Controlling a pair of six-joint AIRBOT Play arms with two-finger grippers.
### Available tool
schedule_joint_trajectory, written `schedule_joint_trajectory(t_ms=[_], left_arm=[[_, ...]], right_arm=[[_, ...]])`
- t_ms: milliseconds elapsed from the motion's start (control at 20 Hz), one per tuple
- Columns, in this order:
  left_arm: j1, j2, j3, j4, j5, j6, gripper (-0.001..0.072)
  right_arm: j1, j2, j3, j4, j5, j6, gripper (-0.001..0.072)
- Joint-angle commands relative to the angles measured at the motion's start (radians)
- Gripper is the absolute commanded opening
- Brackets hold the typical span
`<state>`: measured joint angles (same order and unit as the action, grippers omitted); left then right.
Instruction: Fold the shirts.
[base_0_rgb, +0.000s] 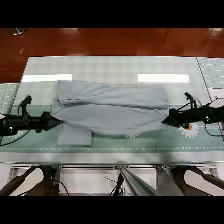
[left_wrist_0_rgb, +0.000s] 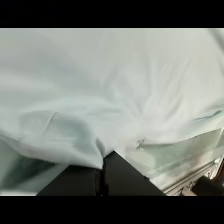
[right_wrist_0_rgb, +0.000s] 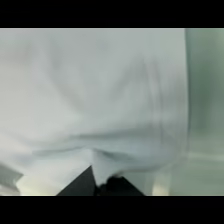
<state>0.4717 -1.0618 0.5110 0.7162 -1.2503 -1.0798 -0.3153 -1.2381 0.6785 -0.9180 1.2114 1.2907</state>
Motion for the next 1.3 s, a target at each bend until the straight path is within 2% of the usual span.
schedule_joint_trajectory(t_ms=[0, 150, 350, 550, 700, 800, 850, 900, 950, 1050, 1150, 1250], left_arm=[[0.018, -0.018, 0.170, 0.002, -0.005, -0.063, 0.0020], [-0.060, -0.127, 0.321, 0.002, 0.016, -0.106, 0.0020], [-0.181, -0.373, 0.600, 0.002, 0.019, -0.203, 0.0020], [-0.241, -0.600, 0.864, 0.003, -0.010, -0.281, 0.0019], [-0.269, -0.724, 0.982, 0.075, -0.021, -0.329, 0.0019], [-0.279, -0.779, 1.007, 0.091, -0.021, -0.328, 0.0025], [-0.285, -0.798, 1.007, 0.092, -0.017, -0.328, 0.0188], [-0.285, -0.805, 1.009, 0.093, -0.019, -0.327, 0.0587], [-0.271, -0.803, 1.023, 0.119, -0.027, -0.322, 0.0702], [-0.209, -0.790, 1.105, 0.251, -0.118, -0.394, 0.0701], [-0.126, -0.742, 1.174, 0.435, -0.238, -0.429, 0.0701], [-0.039, -0.654, 1.169, 0.578, -0.258, -0.451, 0.0701]], right_arm=[[0.005, -0.014, 0.164, -0.019, 0.012, 0.015, 0.0022], [0.026, -0.090, 0.306, 0.016, 0.011, 0.018, 0.0023], [0.038, -0.224, 0.464, 0.049, -0.027, 0.040, 0.0022], [0.039, -0.362, 0.610, 0.087, -0.036, 0.037, 0.0022], [0.039, -0.458, 0.673, 0.143, -0.066, 0.025, 0.0023], [0.039, -0.520, 0.697, 0.187, -0.090, 0.019, 0.0023], [0.039, -0.545, 0.698, 0.207, -0.098, 0.021, 0.0103], [0.038, -0.565, 0.698, 0.227, -0.093, 0.019, 0.0450], [0.032, -0.570, 0.698, 0.225, -0.091, 0.012, 0.0620], [-0.017, -0.559, 0.723, 0.203, -0.041, 0.013, 0.0619], [-0.097, -0.540, 0.760, 0.156, 0.058, 0.013, 0.0619], [-0.175, -0.526, 0.763, 0.088, 0.134, 0.013, 0.0619]])
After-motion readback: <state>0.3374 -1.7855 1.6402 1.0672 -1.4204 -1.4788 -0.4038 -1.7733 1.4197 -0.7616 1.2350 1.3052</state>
